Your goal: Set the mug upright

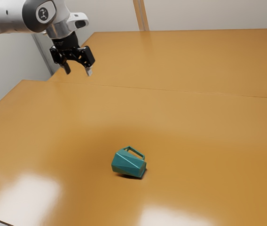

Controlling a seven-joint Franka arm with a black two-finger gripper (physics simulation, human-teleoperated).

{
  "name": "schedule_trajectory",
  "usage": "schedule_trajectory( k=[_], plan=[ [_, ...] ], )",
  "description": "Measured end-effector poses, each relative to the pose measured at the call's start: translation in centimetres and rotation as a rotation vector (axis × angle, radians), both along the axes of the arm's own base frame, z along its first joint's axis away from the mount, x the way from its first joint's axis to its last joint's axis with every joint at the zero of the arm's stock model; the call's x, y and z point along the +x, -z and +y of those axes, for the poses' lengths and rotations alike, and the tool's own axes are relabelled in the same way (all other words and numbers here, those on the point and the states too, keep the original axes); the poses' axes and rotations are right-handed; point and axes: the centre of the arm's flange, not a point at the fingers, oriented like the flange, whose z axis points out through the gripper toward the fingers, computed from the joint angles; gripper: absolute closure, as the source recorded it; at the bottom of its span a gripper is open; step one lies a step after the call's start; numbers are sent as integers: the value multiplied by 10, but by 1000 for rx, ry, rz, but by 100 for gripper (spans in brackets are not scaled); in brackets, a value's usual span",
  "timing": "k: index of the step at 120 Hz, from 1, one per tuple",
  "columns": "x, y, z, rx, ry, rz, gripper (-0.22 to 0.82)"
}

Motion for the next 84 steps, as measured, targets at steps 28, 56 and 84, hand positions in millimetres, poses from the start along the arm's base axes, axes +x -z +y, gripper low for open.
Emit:
schedule_trajectory(
  k=[28, 56, 84],
  plan=[
    [-1, 3, 1, 0, -4, 7, 0],
    [-15, 43, 6, -117, -48, 105, 0],
    [-44, 113, 13, -337, -130, 223, 0]
  ],
)
